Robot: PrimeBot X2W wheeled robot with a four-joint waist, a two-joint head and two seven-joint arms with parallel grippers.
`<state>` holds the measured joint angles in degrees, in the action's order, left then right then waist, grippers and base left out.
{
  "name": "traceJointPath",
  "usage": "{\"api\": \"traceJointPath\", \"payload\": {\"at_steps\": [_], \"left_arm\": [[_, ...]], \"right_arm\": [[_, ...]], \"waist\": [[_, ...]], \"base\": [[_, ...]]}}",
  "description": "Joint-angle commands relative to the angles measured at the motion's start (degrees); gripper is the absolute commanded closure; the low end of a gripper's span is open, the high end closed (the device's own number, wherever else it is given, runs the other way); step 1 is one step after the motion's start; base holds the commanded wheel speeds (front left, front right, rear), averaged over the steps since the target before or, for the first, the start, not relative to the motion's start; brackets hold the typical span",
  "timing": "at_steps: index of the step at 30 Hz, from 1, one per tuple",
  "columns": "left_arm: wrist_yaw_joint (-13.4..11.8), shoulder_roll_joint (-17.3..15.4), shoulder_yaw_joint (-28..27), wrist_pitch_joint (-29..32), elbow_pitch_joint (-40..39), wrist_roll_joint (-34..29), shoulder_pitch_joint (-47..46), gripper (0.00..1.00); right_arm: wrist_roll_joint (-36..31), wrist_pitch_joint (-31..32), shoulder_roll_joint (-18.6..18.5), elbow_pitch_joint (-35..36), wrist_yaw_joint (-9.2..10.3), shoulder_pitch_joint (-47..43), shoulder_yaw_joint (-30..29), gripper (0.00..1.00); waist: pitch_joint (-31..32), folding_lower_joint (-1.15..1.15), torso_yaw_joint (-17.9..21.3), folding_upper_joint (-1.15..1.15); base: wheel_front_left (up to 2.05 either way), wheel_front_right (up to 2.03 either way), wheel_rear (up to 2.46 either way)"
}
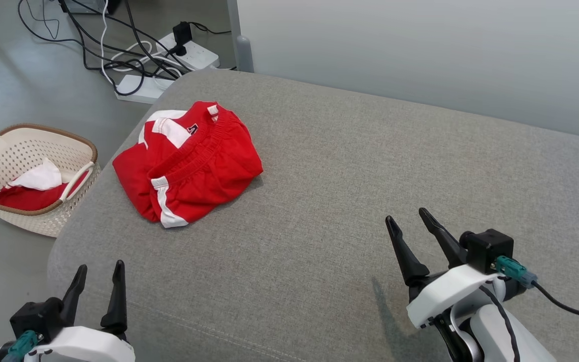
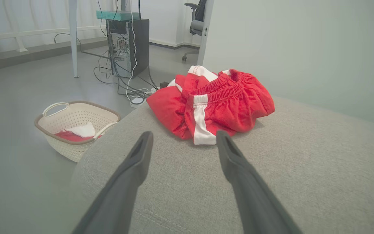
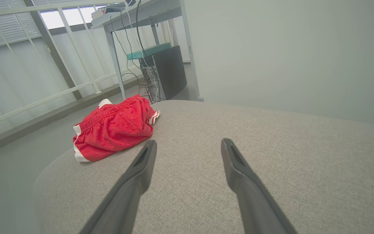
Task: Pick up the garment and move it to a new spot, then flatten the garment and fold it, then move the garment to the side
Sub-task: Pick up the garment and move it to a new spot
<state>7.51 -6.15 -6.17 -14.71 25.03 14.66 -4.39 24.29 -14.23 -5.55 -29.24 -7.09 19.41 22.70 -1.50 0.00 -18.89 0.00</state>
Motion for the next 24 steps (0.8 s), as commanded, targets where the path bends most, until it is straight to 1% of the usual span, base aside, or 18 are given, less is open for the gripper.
{"api": "traceJointPath", "payload": {"at_steps": [1,6,8,9,12,15,19,24], "left_arm": [[-0.02,-2.26,-0.96,-0.29,-0.21,1.41,-3.82,0.0],[-0.02,-6.01,2.72,-0.29,3.39,6.12,-7.57,0.0],[-0.02,-7.9,5.4,-0.29,5.33,8.68,-9.57,0.0],[-0.02,-8.95,7.66,-0.29,6.14,10.4,-10.61,0.0],[-0.02,-13.61,13.81,-0.29,8.75,14.93,-14.26,0.0],[-0.02,-17.6,18.9,-0.17,10.68,20.35,-17.88,0.0],[-0.02,-22.02,23.81,0.76,11.68,27.32,-21.51,0.0],[-0.02,-26.79,28.76,1.71,11.44,33.85,-24.14,0.0]], "right_arm": [[0.29,-0.77,0.08,0.87,-0.4,2.12,1.19,0.0],[0.59,-0.77,-0.51,0.36,-0.4,3.34,2.26,0.0],[0.69,-0.77,-0.75,0.24,-0.4,3.83,2.49,0.0],[0.65,-0.77,-0.85,0.24,-0.4,4.11,2.72,0.0],[0.71,-0.77,-1.05,0.25,-0.4,5.01,3.34,0.0],[0.77,-0.77,-1.22,0.54,-0.4,6.22,3.62,0.0],[0.56,-0.77,-1.43,0.82,-0.4,7.56,3.81,0.0],[0.39,-0.77,-1.76,1.01,-0.4,8.66,3.77,0.0]], "waist": [[-0.6,0.0,0.55,0.0],[-2.93,0.0,2.39,0.0],[-4.17,0.0,3.24,0.0],[-4.83,0.0,3.71,0.0],[-7.0,0.0,5.22,0.0],[-9.45,0.0,6.75,0.0],[-12.38,0.0,8.46,0.0],[-15.0,0.0,10.05,0.0]], "base": [[0.0,0.0,0.0],[0.0,0.0,0.0],[0.0,0.0,0.0],[0.0,0.0,0.0],[0.0,0.0,0.0],[0.0,0.0,0.0],[0.0,0.0,0.0],[0.0,0.0,0.0]]}}
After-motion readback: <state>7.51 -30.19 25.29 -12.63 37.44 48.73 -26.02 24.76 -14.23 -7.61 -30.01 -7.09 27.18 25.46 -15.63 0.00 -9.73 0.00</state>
